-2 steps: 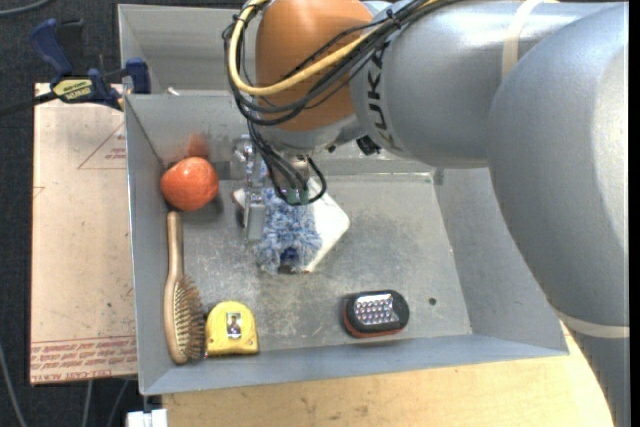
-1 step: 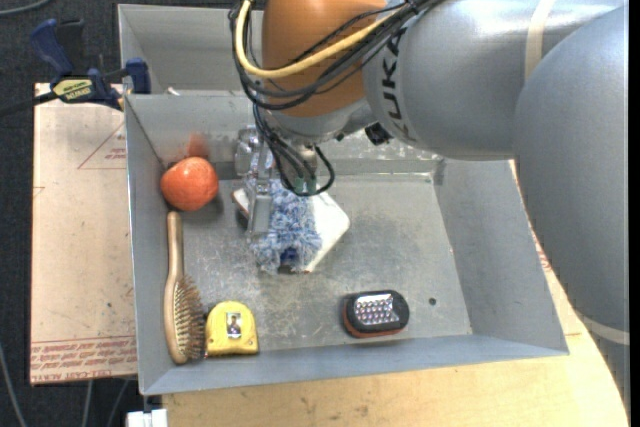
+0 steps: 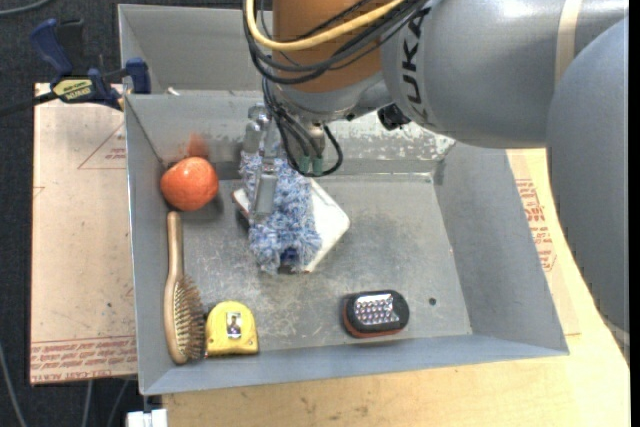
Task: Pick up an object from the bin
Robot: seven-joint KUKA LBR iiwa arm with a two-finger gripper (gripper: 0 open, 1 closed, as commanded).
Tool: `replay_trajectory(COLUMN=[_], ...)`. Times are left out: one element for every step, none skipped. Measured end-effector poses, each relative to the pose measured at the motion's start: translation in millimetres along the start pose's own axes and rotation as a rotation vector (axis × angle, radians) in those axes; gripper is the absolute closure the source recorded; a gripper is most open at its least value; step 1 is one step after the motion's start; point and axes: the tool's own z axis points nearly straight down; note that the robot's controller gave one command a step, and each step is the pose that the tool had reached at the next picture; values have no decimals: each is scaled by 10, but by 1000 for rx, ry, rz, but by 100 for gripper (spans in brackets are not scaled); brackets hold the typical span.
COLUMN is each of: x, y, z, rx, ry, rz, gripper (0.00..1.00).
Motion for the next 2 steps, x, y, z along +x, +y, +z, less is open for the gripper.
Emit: replay_trajectory(x=[-45,117], y=[-178,-307], z=[330,287], rx=[-2,7], ry=[-5,18], rz=[34,50], gripper=[0,0])
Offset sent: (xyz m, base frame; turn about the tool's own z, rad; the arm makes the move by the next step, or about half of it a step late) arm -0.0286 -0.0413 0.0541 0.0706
